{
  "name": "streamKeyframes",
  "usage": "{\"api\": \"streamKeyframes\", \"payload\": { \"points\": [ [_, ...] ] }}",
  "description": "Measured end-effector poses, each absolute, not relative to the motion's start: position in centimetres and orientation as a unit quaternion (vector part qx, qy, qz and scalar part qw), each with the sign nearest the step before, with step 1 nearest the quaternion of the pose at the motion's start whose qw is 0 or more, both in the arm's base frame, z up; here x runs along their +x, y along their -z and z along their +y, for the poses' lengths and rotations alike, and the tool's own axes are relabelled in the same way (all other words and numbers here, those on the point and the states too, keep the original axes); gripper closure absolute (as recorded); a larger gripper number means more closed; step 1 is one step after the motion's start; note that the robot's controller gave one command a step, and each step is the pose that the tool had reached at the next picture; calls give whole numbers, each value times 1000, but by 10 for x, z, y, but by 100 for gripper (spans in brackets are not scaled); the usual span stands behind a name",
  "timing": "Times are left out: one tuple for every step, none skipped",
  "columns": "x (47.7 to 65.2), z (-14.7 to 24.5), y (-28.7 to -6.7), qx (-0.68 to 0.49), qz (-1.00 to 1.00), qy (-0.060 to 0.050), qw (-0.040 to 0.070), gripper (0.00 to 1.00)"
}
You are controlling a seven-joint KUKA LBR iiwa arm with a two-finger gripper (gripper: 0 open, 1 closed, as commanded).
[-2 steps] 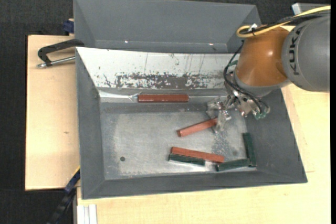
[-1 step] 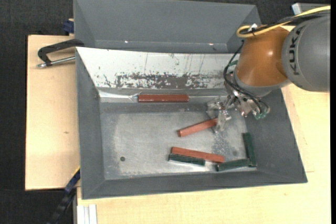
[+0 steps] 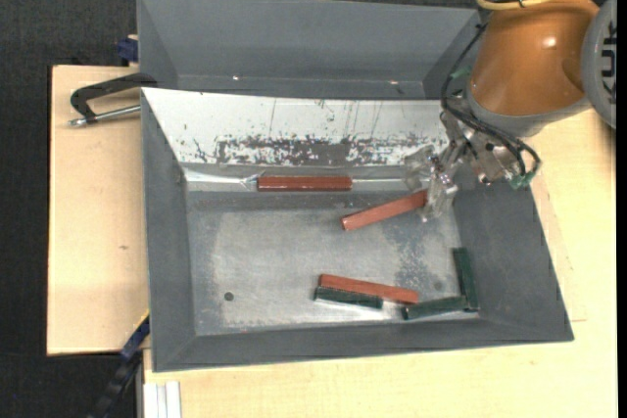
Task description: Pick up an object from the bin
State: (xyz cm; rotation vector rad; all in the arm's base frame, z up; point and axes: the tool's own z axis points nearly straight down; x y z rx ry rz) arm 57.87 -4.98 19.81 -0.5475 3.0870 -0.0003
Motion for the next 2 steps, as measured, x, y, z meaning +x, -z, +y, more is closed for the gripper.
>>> {"api": "streamKeyframes", "payload": {
  "points": [
    [579,-50,-198,-175,985,0,3,100],
    [571,-50,-222,-211,978,-1,1,100]
  ]
}}
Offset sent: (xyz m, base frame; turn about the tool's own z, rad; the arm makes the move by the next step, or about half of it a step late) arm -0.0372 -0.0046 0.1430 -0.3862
